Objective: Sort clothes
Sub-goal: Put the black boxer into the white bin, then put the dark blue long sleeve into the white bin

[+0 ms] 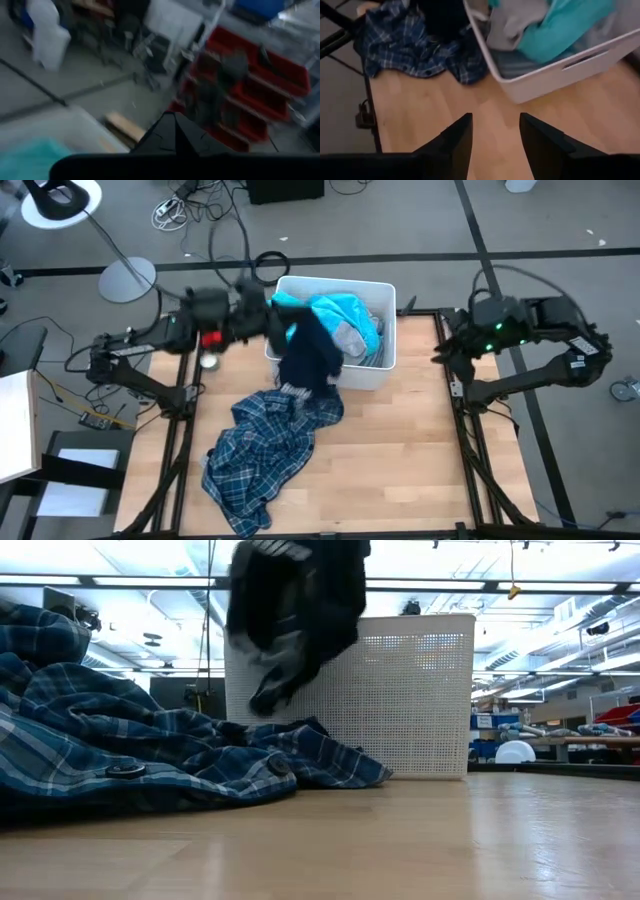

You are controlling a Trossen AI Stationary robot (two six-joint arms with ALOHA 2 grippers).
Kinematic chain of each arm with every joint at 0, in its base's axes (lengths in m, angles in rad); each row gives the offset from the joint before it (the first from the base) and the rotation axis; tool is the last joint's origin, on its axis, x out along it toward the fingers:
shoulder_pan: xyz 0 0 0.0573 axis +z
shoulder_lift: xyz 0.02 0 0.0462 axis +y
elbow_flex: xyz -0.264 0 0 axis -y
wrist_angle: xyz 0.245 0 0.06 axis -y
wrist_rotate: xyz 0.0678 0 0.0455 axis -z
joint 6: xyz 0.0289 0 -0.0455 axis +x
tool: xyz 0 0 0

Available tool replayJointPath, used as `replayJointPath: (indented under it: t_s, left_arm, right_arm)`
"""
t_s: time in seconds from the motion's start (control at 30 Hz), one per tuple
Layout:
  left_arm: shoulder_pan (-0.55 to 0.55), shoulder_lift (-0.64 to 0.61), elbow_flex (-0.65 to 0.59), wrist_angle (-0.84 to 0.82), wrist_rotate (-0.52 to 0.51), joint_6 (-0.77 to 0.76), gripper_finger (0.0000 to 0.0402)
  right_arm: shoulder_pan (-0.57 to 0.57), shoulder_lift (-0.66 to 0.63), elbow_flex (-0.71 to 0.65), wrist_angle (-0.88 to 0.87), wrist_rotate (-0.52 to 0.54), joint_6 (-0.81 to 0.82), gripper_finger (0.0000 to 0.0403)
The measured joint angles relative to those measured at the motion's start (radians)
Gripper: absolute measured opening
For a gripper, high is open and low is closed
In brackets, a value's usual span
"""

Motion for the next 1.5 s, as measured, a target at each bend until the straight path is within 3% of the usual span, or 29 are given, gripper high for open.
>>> replayJointPath:
  t_s: [0.33, 0.63, 0.8, 1.0, 1.27, 1.4, 1.5]
  left_arm:
    - [0.234, 0.125, 0.244, 0.157, 0.063, 0.091, 0.0]
    - [0.351, 0.189, 0.339, 0.136, 0.187, 0.091, 0.0]
    - [0.358, 0.191, 0.339, -0.095, 0.239, 0.091, 0.0003]
    - [0.345, 0.197, 0.272, -0.364, 0.402, 0.044, 0.0027]
    - [0.33, 0.198, 0.117, -0.443, 0.618, -0.072, 0.0101]
    - [0.311, 0.198, 0.113, -0.518, 0.594, -0.062, 0.0121]
    - [0.291, 0.18, 0.112, -0.611, 0.433, -0.066, 0.0123]
  right_arm:
    - [0.119, -0.1, -0.472, 0.463, -0.143, 0.131, 0.016]
    - [0.199, -0.058, -0.728, 0.887, -0.227, 0.26, 0.016]
    - [0.223, -0.026, -0.762, 0.922, -0.228, 0.274, 0.0158]
    - [0.224, -0.02, -0.765, 0.93, -0.228, 0.276, 0.0157]
    - [0.221, -0.022, -0.765, 0.977, -0.225, 0.27, 0.0156]
    - [0.221, -0.022, -0.765, 0.988, -0.219, 0.281, 0.0154]
    - [0.221, -0.021, -0.765, 0.988, -0.2, 0.295, 0.0153]
